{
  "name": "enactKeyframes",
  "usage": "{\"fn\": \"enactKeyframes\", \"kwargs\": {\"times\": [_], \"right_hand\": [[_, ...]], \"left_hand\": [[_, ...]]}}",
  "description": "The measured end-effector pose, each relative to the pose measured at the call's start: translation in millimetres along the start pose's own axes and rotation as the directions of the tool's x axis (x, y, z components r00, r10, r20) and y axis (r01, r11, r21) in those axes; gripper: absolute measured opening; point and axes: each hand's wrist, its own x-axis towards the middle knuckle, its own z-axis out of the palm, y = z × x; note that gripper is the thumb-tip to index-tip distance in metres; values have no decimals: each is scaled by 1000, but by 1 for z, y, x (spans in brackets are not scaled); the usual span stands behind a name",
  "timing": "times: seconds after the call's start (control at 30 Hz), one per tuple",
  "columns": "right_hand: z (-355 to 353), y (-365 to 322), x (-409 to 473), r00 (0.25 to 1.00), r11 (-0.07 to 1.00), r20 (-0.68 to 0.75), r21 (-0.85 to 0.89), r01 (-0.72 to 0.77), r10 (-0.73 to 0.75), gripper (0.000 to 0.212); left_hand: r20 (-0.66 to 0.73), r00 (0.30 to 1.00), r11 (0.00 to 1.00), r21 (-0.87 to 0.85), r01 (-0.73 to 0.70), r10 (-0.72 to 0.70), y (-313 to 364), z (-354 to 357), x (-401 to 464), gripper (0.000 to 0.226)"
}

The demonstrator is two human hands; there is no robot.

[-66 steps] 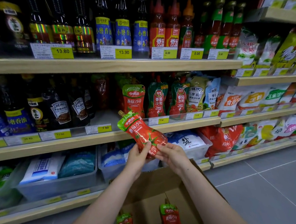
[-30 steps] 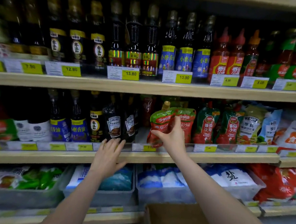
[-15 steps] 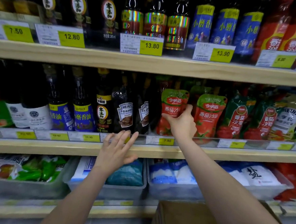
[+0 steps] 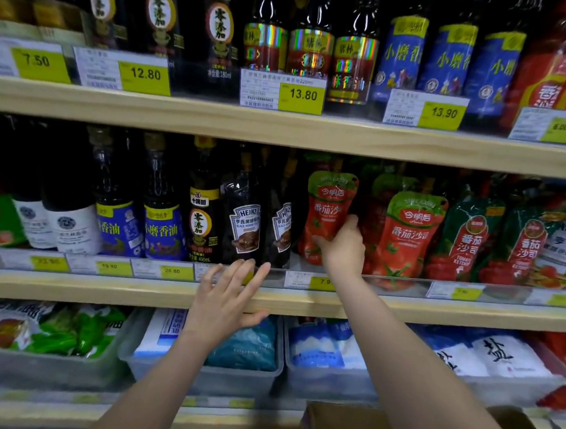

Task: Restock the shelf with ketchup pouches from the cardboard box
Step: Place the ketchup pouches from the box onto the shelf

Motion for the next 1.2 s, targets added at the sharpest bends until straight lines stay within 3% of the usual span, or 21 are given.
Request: {"fn": "enactKeyframes", "kwargs": {"times": [0.37,0.5,0.63,0.73,0.87,1.03,1.2], "right_hand": [[4,3,3,998,999,49,6,32,-32,65],[-18,10,-18,973,977,102,52,205,-209,64],[-53,44,-54,891,904,183,-28,428,-416,52],[-73,91,-86,852,861,236,-98,498,-466,47],[-97,160,-107,905,902,253,-183,392,-342,48],[-143,238,-122,967,923,214,-326,203,-137,53],[-192,309,-136,978,870,205,-489,62,45,57]], "left_hand": [[-3,1000,999,32,-1,2,-1,1,-2,78],[20,1000,1000,26,11,-12,-2,-3,0,77],[68,997,1000,2,23,-23,0,-6,-2,76],[149,986,996,-44,78,-71,5,-13,0,75],[172,969,948,-234,213,-175,48,-30,-1,69],[133,989,830,-557,21,64,152,-51,-3,56],[294,886,637,-771,-3,360,248,-53,-6,49]]}}
